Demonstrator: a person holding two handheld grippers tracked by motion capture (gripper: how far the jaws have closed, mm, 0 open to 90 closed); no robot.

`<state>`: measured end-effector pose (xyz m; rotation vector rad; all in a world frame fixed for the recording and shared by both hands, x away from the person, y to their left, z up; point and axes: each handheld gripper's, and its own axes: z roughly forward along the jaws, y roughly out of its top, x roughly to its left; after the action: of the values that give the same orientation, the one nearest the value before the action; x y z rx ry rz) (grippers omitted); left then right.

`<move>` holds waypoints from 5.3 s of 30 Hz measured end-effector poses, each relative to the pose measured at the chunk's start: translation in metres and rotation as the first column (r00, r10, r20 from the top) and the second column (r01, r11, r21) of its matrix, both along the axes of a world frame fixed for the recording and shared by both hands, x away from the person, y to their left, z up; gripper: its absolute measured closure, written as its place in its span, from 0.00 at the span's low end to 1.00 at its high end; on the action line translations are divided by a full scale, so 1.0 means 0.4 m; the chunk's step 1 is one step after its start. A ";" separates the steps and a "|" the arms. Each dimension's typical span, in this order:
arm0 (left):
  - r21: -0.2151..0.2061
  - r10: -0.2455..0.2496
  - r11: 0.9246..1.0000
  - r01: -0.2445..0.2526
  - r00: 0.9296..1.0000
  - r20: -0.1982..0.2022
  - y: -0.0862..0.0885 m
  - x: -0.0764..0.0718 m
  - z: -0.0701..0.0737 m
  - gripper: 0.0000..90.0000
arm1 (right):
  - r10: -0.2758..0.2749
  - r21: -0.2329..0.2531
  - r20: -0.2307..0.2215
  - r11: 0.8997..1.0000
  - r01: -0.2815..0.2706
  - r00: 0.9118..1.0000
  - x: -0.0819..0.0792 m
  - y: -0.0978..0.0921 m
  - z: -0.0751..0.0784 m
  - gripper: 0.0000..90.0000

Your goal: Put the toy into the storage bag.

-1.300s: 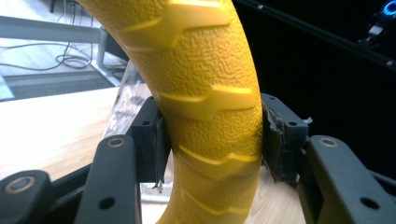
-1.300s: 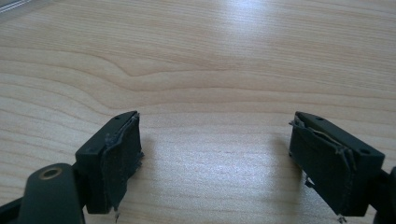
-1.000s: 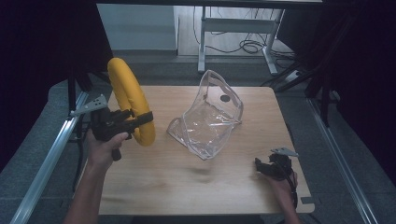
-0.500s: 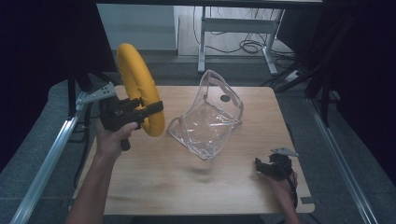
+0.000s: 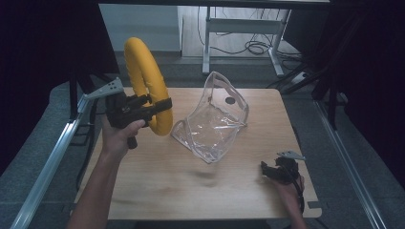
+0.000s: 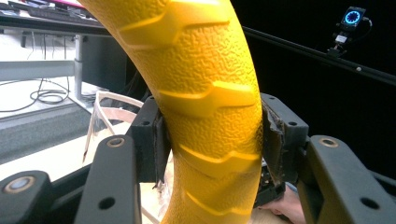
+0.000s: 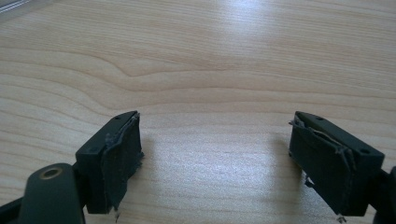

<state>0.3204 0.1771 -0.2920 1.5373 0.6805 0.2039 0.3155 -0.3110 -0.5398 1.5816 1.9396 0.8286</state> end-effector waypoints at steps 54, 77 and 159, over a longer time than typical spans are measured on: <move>0.032 -0.179 0.984 0.177 0.981 0.069 -0.245 0.022 0.089 0.54 | -0.006 0.003 -0.002 1.000 0.006 1.000 0.000 0.001 0.000 0.19; 0.057 -0.263 0.964 0.259 0.962 0.070 -0.348 0.018 0.084 0.54 | -0.003 -0.001 0.002 1.000 0.003 1.000 0.000 0.000 0.000 0.19; 0.179 -0.234 0.949 0.259 0.961 -0.148 -0.356 0.123 -0.138 0.54 | -0.002 0.000 0.003 1.000 0.002 1.000 0.000 0.000 0.000 0.19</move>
<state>0.3696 0.0348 -0.3474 1.8221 0.5713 -0.0157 0.3156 -0.3111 -0.5399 1.5820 1.9355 0.8295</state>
